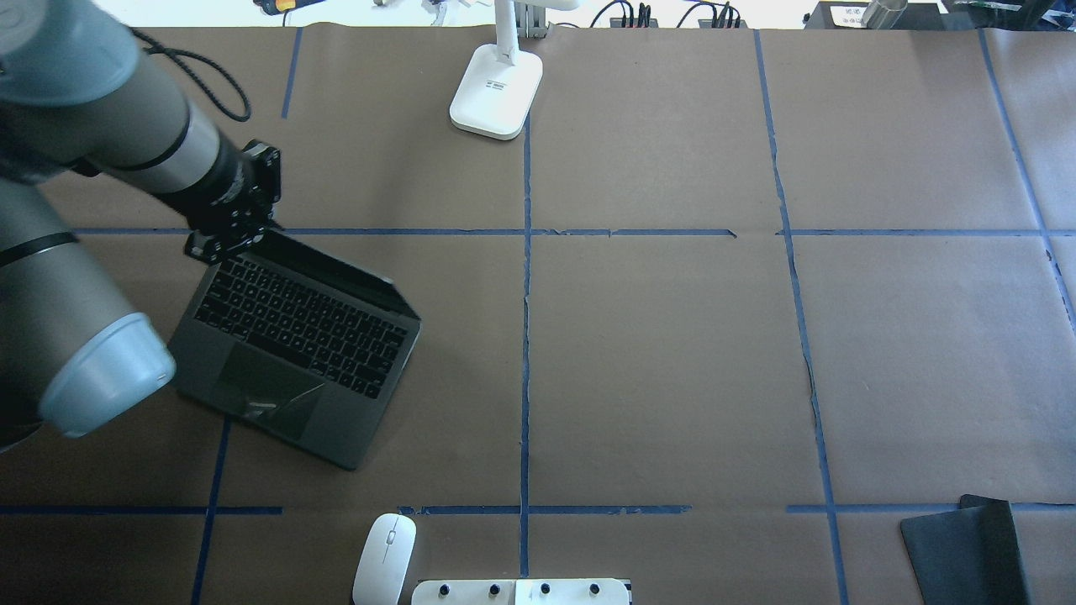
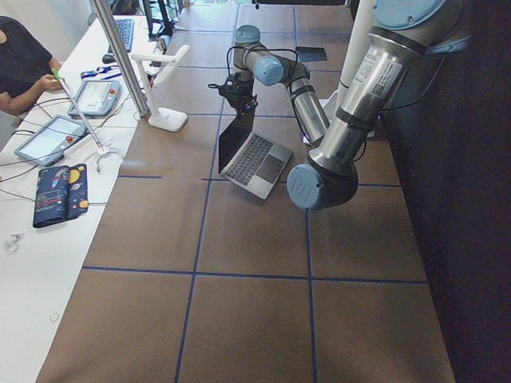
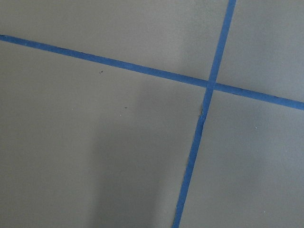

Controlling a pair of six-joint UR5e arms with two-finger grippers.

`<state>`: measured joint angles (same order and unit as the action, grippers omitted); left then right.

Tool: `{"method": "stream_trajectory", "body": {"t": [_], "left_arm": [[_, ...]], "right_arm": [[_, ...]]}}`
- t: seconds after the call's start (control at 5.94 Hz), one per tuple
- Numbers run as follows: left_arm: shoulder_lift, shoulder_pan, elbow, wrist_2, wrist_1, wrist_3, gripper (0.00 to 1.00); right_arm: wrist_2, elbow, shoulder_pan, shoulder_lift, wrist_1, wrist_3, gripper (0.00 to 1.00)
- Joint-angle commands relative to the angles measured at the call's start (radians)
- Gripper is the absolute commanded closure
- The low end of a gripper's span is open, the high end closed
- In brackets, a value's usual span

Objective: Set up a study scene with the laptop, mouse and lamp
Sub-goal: 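Carry the open laptop with the left gripper to the table center near the lamp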

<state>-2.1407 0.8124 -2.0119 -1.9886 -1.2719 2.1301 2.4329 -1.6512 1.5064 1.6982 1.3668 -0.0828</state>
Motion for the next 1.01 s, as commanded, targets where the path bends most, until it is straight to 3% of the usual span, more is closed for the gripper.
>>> {"method": "stream_trajectory", "body": {"t": [0.0,0.34,0.84], "left_arm": [[-0.199,-0.016,0.188,-0.001,-0.076,0.106,1.0],[-0.452,-0.064,0.495,0.005,-0.115,0.322,1.0],[-0.567,-0.105,0.721,0.098,-0.185,0.444,1.0]], "right_arm": [[-0.002,0.002,0.0,0.0,0.0,0.0,0.0],[-0.003,0.004,-0.002,0.0,0.0,-0.002,0.0],[-0.003,0.007,-0.002,0.001,0.0,-0.002,0.0]]}}
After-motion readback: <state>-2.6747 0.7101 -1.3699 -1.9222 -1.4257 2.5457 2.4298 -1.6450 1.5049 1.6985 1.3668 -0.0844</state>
